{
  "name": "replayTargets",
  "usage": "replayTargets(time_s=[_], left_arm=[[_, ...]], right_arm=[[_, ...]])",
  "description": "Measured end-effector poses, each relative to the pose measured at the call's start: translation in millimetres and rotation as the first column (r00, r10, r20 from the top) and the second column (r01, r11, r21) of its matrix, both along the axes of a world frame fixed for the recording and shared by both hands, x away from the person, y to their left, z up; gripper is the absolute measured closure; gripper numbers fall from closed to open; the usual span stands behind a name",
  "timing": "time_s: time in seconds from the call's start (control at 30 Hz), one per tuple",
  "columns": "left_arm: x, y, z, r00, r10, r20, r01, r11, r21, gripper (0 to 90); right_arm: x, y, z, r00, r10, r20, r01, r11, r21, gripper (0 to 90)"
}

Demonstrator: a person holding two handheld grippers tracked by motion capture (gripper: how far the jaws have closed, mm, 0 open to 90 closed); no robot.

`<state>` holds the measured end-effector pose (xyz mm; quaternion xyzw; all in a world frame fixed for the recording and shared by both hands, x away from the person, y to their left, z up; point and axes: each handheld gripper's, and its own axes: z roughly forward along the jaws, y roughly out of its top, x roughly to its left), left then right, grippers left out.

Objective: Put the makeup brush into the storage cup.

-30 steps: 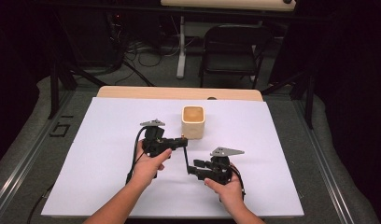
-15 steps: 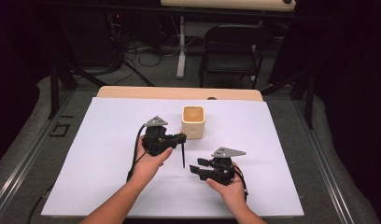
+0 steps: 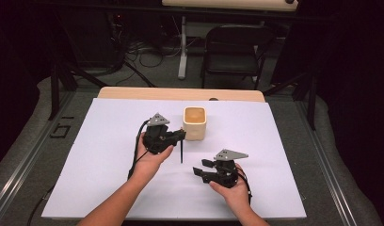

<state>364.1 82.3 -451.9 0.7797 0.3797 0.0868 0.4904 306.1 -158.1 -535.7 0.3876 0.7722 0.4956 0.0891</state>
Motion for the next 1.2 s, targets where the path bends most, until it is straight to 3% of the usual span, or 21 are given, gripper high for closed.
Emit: replayTargets(time_s=[0.2, 0.7, 1.2], left_arm=[[-0.3, -0.3, 1.1, 0.9997, 0.008, 0.023, -0.009, 0.9996, 0.025, 83.6], [0.7, 2.7, 1.7, 0.9992, 0.020, 0.034, -0.022, 0.9984, 0.053, 83.6], [2.9, 5.0, 2.4, 0.9985, 0.038, 0.039, -0.040, 0.9976, 0.057, 83.6]], right_arm=[[0.4, -1.9, 0.8, 1.0000, -0.007, 0.003, 0.007, 1.000, -0.012, 45.5], [-0.8, -3.1, 2.6, 0.9997, -0.017, 0.017, 0.017, 0.999, -0.029, 43.3], [-1.1, -2.9, 2.2, 0.9995, -0.020, 0.025, 0.021, 0.999, -0.036, 42.6]])
